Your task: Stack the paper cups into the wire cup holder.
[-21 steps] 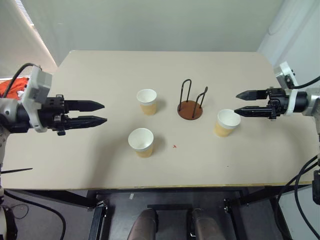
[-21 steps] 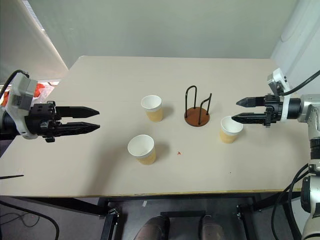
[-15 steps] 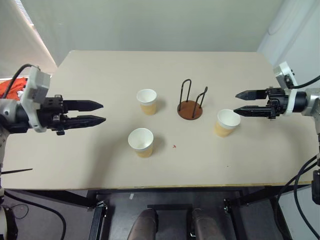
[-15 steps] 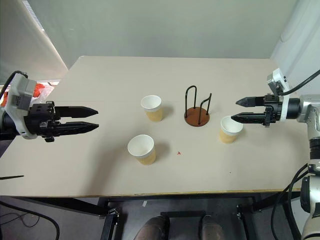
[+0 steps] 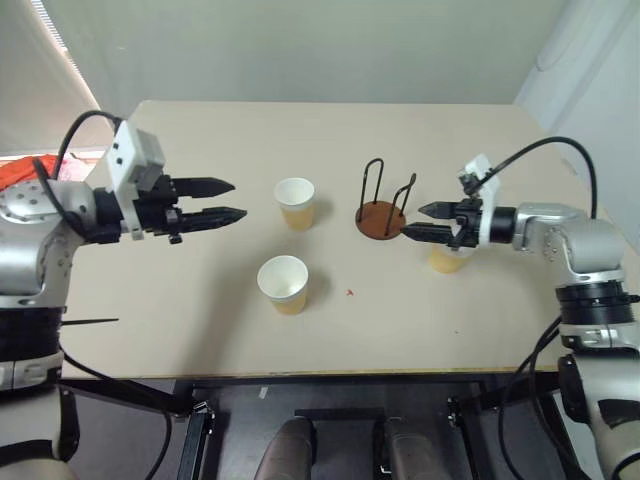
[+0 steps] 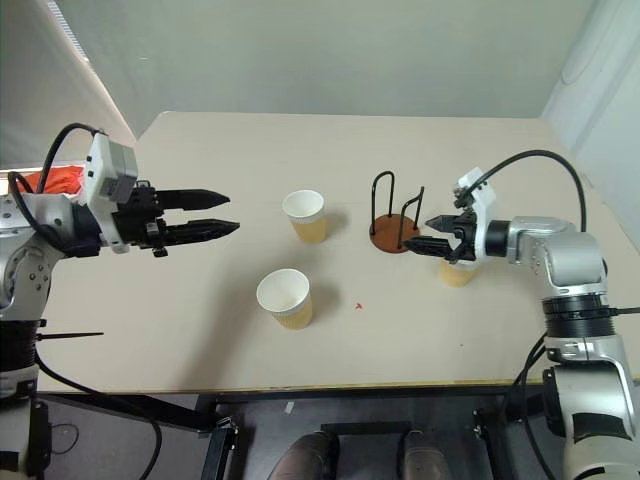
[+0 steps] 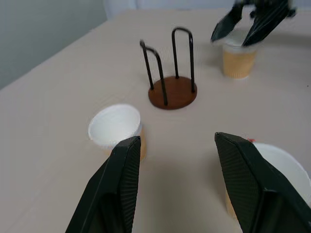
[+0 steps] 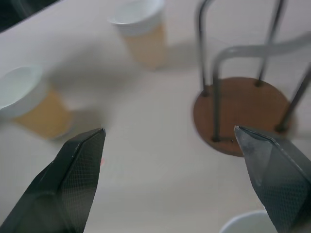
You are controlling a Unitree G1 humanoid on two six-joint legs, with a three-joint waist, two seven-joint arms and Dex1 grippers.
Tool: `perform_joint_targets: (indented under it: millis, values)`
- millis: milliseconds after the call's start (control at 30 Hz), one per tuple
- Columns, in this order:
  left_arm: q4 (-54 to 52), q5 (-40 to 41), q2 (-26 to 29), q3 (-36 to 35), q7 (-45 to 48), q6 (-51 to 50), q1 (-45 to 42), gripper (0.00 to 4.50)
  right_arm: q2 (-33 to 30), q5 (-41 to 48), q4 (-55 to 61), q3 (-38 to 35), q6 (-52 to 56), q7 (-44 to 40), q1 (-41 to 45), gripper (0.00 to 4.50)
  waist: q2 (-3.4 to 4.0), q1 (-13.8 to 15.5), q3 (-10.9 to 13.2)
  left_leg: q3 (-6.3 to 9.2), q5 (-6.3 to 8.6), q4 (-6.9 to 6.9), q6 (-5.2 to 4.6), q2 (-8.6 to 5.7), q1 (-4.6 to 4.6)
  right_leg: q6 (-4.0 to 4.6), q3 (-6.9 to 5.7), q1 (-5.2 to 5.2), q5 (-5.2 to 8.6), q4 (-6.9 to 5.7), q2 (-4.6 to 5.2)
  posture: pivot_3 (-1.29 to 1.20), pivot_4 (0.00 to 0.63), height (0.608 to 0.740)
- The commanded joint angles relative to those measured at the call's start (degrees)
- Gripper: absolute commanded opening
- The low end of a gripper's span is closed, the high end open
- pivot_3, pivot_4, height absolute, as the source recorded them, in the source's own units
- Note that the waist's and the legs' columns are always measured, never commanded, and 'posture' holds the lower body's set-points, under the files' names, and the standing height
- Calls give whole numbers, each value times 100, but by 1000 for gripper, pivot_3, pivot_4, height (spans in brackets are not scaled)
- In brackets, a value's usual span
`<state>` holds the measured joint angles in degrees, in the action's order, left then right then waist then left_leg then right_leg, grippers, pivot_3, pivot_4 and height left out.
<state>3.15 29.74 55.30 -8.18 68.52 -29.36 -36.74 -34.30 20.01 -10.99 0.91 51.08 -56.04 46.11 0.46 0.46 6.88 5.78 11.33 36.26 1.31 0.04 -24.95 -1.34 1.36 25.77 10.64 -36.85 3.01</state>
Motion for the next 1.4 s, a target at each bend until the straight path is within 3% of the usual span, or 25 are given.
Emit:
perform_joint_targets:
  millis: [33,433,533,667,967,1067,1400]
  values:
    - [-336,33,-80,-61,-203,-76,-122,2632,227,2,191,-263,153,710,130,4500,0,0,0,0,0,-1,0,0,0,-1,0,1,-1,0,0,0,150,740]
    - [-782,249,-172,-106,-355,-583,-68,2632,735,10,-201,-234,-220,1333,431,4500,0,5,0,2,-4,3,6,1,0,-8,-2,3,-6,-6,-2,0,150,740]
    - [-838,374,-155,-175,-404,-790,-68,3217,801,-17,-356,-170,-356,1327,476,4500,0,7,0,2,-4,3,7,1,-1,-8,-2,3,-6,-6,-1,0,150,740]
    - [-952,316,-67,-180,-419,-735,17,4479,899,2,-462,-175,-417,1353,534,4500,1,6,0,2,-4,1,7,1,-1,-9,-2,5,-6,-6,-2,0,150,740]
    - [-1008,293,-24,-215,-409,-611,138,4479,1265,1,-859,-234,-733,1520,693,4500,1,5,0,3,-4,1,8,1,0,-7,-1,6,-6,-7,-2,0,150,740]
    - [-966,258,-25,-211,-418,-551,134,4500,1355,33,-923,-266,-767,1558,724,3879,1,6,0,4,-4,1,8,1,-1,-7,-2,6,-6,-6,-2,0,150,740]
    - [-822,296,69,-196,-217,-357,88,4500,1172,219,-283,11,-561,977,451,396,1,7,0,5,-2,-2,11,1,-4,-7,-2,9,-6,-5,-2,0,150,740]
